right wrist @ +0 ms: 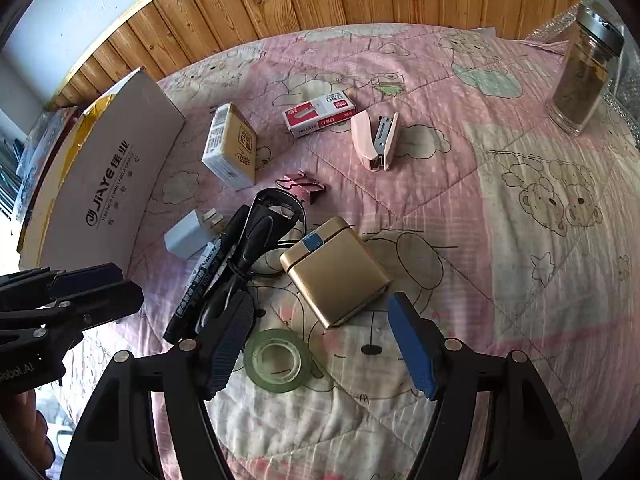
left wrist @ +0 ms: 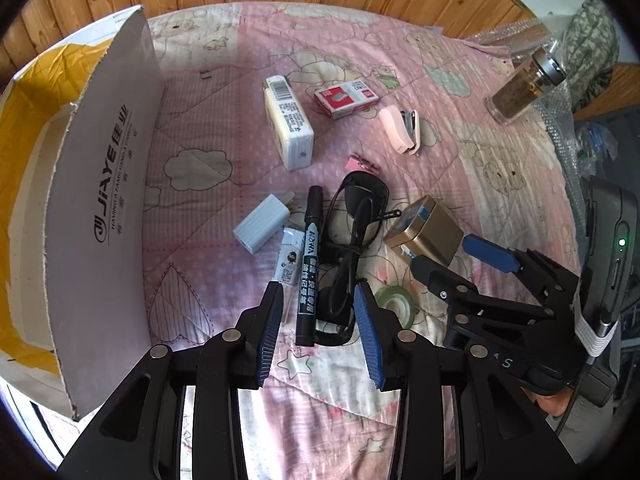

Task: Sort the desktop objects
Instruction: 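Grasp the gold tin with the right tool while the left tool grasps the black sunglasses, then lift the sunglasses with the left tool while the right tool lifts the gold tin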

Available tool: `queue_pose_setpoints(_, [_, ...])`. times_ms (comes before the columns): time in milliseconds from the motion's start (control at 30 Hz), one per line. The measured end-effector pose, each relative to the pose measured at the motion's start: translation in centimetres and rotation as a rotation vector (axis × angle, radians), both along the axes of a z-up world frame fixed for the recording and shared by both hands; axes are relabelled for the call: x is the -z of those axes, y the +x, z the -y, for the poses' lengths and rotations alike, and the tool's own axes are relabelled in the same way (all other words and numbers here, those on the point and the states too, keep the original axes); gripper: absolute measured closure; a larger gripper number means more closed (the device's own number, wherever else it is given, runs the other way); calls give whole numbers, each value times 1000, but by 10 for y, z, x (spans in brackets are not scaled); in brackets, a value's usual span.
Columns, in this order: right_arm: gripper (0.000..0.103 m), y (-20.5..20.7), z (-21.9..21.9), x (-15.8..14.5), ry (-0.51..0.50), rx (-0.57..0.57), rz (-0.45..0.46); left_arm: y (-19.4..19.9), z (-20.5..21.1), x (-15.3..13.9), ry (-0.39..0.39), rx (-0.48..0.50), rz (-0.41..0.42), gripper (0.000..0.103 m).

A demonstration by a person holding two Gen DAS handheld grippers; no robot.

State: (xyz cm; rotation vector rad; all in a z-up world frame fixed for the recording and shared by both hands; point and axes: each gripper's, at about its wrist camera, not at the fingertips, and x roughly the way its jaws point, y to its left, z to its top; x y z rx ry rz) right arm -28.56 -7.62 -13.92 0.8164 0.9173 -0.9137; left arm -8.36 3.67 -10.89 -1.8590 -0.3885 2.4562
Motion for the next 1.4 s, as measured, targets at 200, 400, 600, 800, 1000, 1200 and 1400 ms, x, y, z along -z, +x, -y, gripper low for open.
queue_pose_setpoints(200, [30, 0, 19, 24, -8, -59, -37, -12, -22, 3, 67, 40, -14, 64])
queue_pose_setpoints(400, [48, -19, 29, 23, -21, -101, 34, -37, -45, 33, 59, 58, 22, 66])
queue_pose_setpoints(600, [48, -58, 35, 21, 9, -24, 59, -52, -44, 47, 30, 46, -11, 69])
queue_pose_setpoints(800, [49, -73, 29, 21, 37, 6, 103, -51, -30, 58, 32, 66, 34, 89])
queue_pose_setpoints(1000, [49, -70, 14, 20, 49, 9, 137, -45, -31, 45, 26, 62, 21, 92])
queue_pose_setpoints(1200, [49, -64, 7, 9, 34, -3, 153, -37, -30, 25, 52, 46, -8, 93])
queue_pose_setpoints(1400, [49, -58, -2, 1, 24, -24, 154, -33, -40, 34, 5, 65, 25, 92])
